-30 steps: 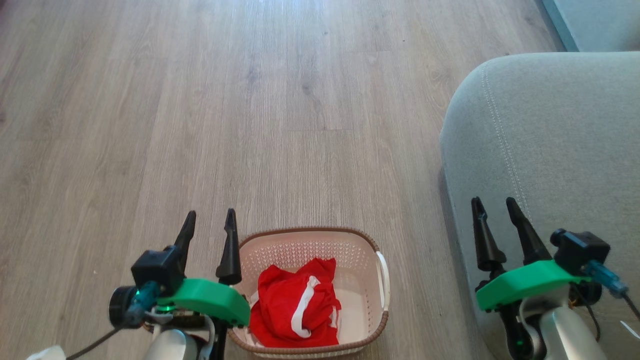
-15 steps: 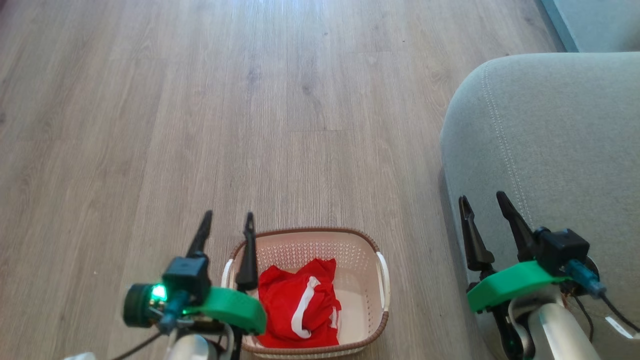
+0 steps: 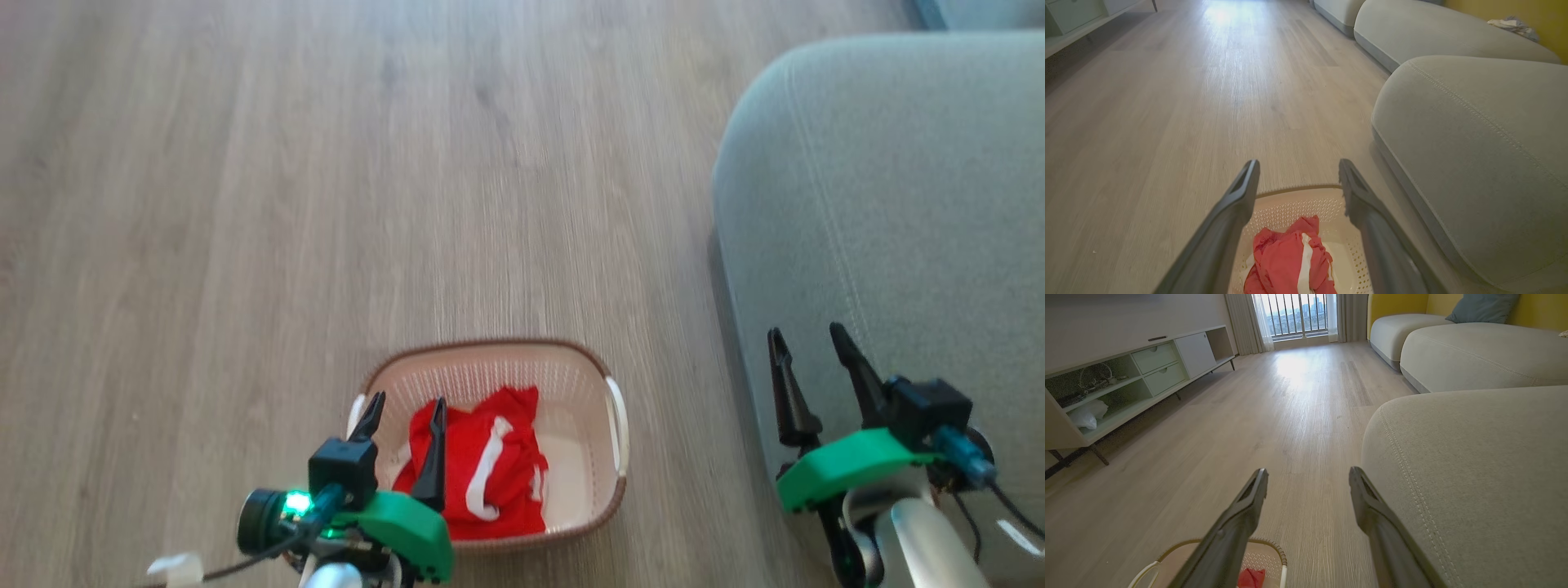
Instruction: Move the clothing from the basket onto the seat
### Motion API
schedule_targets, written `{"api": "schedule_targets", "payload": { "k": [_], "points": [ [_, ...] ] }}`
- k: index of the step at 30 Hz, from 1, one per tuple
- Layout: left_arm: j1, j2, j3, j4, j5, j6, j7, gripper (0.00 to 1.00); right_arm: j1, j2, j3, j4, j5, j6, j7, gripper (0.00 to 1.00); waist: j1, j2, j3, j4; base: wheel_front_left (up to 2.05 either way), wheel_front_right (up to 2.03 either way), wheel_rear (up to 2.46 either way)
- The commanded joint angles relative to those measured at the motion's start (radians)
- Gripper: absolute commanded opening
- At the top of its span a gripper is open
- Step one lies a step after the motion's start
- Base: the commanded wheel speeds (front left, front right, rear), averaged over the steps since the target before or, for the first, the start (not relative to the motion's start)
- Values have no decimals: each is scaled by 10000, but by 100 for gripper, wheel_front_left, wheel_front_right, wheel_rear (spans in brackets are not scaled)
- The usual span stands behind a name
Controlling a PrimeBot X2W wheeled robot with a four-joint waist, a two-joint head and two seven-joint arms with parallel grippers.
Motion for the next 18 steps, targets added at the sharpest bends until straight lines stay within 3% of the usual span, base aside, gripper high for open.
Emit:
{"api": "schedule_targets", "payload": {
  "k": [1,4,11,18],
  "points": [
    [-650,-35,209,-105,-152,-40,-107,100,-608,33,148,-237,-108,0,-95,100,0,0,474,-152,0,0,0],
    [-1004,-35,-24,522,-295,-90,-107,100,-841,-32,123,-255,-110,0,-95,100,0,0,1144,-303,0,0,0],
    [-2678,-35,-1193,3748,3,-173,-107,100,-1525,-364,285,-786,-85,0,-95,100,0,0,3258,-836,0,0,0],
    [-4566,-35,-2196,6139,-28,-294,-107,100,-1959,-514,384,-1390,-3,0,-95,100,0,0,4951,-1309,0,0,0]
  ]
}}
